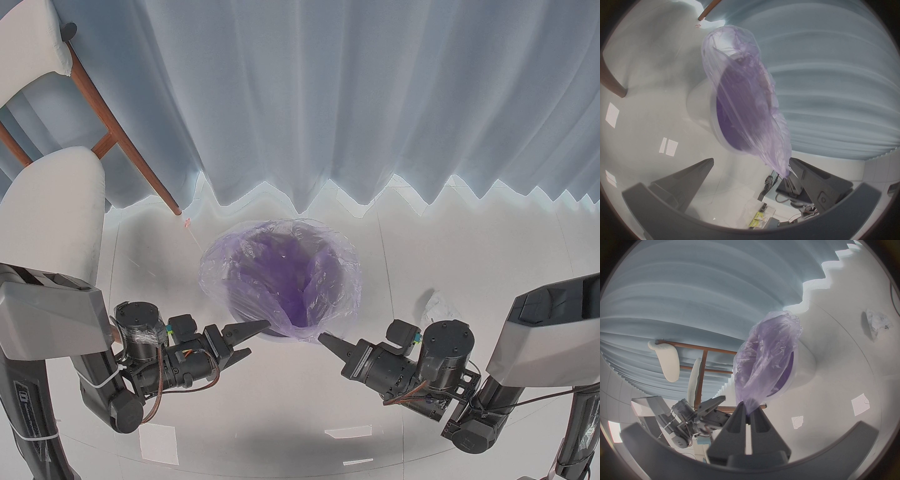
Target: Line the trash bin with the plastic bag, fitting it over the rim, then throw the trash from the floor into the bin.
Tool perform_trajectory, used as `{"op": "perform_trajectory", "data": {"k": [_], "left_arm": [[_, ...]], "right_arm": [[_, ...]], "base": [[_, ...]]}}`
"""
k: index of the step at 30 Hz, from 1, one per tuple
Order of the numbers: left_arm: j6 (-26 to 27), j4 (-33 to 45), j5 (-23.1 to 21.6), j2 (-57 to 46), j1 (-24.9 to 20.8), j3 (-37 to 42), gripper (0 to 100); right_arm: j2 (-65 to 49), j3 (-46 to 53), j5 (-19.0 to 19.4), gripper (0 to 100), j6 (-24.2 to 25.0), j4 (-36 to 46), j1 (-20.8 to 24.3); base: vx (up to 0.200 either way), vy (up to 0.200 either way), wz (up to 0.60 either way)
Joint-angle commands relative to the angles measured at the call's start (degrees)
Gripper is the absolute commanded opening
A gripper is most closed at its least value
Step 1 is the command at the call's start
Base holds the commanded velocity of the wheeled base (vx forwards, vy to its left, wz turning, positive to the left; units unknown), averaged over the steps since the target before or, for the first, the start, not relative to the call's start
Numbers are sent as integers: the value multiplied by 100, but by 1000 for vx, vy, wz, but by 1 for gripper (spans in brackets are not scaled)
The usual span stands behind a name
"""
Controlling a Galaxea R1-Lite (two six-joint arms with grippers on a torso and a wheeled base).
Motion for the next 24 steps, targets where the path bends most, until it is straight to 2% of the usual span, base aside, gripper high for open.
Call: {"op": "perform_trajectory", "data": {"k": [1, 10, 24], "left_arm": [[-88, 1, -7, 253, 64, -319, 100], [-132, 1, -7, 279, 73, -688, 100], [-633, 1, 1, 358, 81, -1391, 100]], "right_arm": [[-139, 16, 0, 0, 0, -102, 58], [-147, 34, 0, 0, 0, -102, 58], [-182, 122, 0, 0, 0, -102, 155]], "base": [[0, 0, 0], [0, 0, 0], [0, 0, 0]]}}
